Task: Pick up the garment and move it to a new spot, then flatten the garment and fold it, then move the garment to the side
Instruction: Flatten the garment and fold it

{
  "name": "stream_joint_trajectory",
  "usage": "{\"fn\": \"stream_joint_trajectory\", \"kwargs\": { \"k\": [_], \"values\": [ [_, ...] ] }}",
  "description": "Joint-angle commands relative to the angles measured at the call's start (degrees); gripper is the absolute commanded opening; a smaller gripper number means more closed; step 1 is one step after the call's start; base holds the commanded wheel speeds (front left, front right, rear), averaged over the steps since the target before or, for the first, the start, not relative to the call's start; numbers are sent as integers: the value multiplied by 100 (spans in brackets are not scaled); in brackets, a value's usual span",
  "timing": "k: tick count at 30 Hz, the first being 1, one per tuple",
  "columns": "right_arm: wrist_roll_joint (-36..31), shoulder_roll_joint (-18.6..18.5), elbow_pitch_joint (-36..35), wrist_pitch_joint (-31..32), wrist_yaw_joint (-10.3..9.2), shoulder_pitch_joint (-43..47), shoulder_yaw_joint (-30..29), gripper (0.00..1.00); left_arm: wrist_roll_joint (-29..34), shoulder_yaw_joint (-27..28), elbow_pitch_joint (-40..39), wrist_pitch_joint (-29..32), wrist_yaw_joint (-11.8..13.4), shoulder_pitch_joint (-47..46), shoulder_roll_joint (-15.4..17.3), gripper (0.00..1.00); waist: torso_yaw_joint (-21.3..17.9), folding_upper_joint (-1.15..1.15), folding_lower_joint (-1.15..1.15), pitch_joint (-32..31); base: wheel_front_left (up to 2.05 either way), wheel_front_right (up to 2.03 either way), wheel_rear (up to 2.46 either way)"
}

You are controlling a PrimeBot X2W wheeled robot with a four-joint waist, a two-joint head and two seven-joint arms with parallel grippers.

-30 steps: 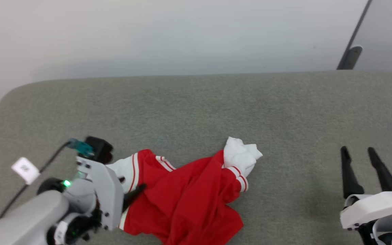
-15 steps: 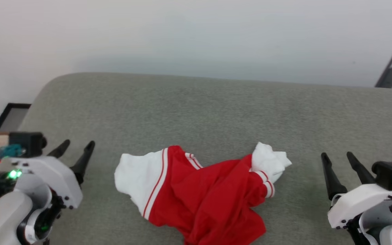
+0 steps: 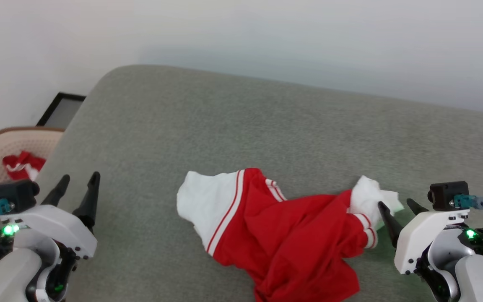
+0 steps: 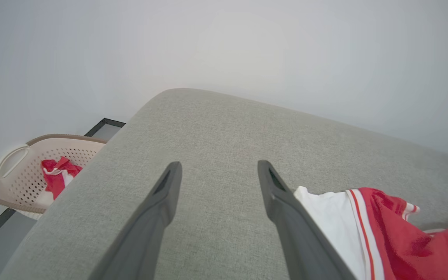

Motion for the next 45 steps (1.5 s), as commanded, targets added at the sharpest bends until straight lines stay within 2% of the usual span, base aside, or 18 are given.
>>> {"fn": "stream_joint_trajectory", "kwargs": {
  "k": [1, 9, 10, 11, 16, 22, 30, 34, 37, 38, 39, 45],
  "values": [
    [18, -24, 76, 52, -8, -75, 27, 100, 7, 60, 26, -48, -45, 66, -53, 100, 173, 0, 0, 141, 0, 0, 0],
    [14, -141, 916, 399, -8, -451, 152, 100, 54, 438, 212, -119, -182, 266, -363, 100, 389, 0, 0, 280, 0, 0, 0],
    [29, -165, 1014, 427, -8, -500, 216, 47, 84, 466, 230, -122, -202, 293, -390, 100, 402, 0, 0, 288, 0, 0, 0],
    [68, -181, 1093, 406, -8, -558, 250, 0, 120, 496, 245, -125, -207, 308, -413, 100, 410, 0, 0, 296, 0, 0, 0],
    [117, -297, 1335, 271, -9, -769, 317, 0, 234, 700, 323, -126, -254, 390, -513, 100, 408, 0, 0, 288, 0, 0, 0],
    [229, -508, 1124, 251, -9, -767, 185, 0, 317, 931, 357, -127, -288, 598, -507, 100, 262, 0, 0, 136, 0, 0, 0],
    [316, -929, 546, 514, -9, -274, -469, 0, 334, 1046, 205, -127, -214, 870, -428, 100, 8, 0, 0, -101, 0, 0, 0],
    [392, -989, 463, 604, -8, -15, -783, 0, 350, 1020, 130, -103, -183, 942, -405, 100, -91, 0, 0, -149, 0, 0, 0],
    [464, -954, 630, 558, -8, 89, -866, 40, 349, 994, 84, -70, -175, 947, -406, 100, -158, 0, 0, -182, 0, 0, 0],
    [477, -933, 715, 511, -8, 86, -900, 81, 357, 978, 79, -46, -170, 956, -397, 100, -177, 0, 0, -192, 0, 0, 0],
    [465, -918, 804, 493, -8, 81, -895, 100, 355, 965, 69, -40, -176, 958, -394, 100, -196, 0, 0, -206, 0, 0, 0],
    [524, -876, 1037, 366, -8, -6, -856, 100, 389, 876, 8, 108, -245, 943, -341, 100, -304, 0, 0, -323, 0, 0, 0]
  ]
}}
